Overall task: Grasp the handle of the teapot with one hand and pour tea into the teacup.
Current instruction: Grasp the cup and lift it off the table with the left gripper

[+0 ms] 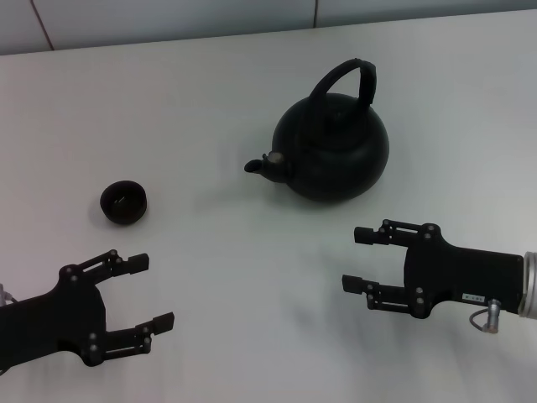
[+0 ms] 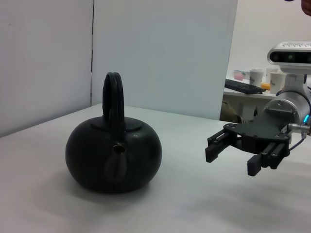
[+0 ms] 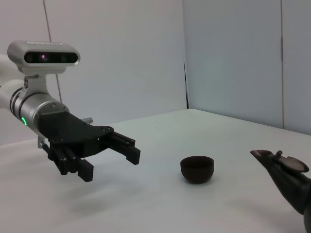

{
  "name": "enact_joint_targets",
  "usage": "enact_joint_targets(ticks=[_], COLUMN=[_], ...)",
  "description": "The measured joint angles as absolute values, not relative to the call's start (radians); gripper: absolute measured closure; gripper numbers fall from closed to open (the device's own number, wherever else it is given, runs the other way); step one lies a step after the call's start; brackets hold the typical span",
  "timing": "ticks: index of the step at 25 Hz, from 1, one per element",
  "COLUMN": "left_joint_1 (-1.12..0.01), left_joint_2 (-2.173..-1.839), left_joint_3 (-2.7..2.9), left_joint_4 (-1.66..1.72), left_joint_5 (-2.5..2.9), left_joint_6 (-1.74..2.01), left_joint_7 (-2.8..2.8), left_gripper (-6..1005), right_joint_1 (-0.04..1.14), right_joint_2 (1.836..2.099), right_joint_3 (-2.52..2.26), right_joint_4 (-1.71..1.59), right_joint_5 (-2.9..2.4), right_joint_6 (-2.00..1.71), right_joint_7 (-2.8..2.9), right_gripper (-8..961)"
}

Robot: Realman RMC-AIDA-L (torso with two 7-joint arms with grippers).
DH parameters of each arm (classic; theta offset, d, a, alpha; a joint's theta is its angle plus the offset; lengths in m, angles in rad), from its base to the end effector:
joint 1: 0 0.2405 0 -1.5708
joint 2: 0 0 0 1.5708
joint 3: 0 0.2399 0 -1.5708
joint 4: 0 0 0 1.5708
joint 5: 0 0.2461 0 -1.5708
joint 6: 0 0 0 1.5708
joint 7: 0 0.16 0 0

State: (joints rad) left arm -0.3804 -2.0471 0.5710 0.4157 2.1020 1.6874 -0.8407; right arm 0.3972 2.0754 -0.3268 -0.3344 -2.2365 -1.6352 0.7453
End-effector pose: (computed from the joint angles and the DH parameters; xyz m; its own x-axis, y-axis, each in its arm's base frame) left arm -0.3251 0.2647 -0.0320 0.8396 0.1530 0.5212 0.2815 -0.9432 -0.1765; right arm 0.3309 0.2623 -0.0472 0.8160 -0.1509 -0.5580 -0.3427 -0.9037 -0.2568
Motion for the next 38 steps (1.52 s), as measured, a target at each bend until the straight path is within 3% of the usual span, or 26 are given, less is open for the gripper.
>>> enact_joint_targets(ticks=[23, 38], left_joint_1=[-0.372, -0.344], left_joint_2=[-2.056, -2.068], left_joint_3=[0.54, -0.005], left_joint_4=[0.415, 0.266], left_joint_5=[2.083, 2.044], left_joint_6=[1.687, 1.65], left_joint_7=[-0.84, -0.646], left_gripper=[159, 172], right_joint_1=[0.399, 0.397], right_joint_2=[2.076, 2.077], right_joint_3=[-0.327, -0.323], right_joint_4=[-0.333, -0.333], right_joint_5=[-2.236, -2.228], right_joint_6=[-1.64, -1.645], right_joint_7=[0.746, 0.746], right_gripper=[259, 259])
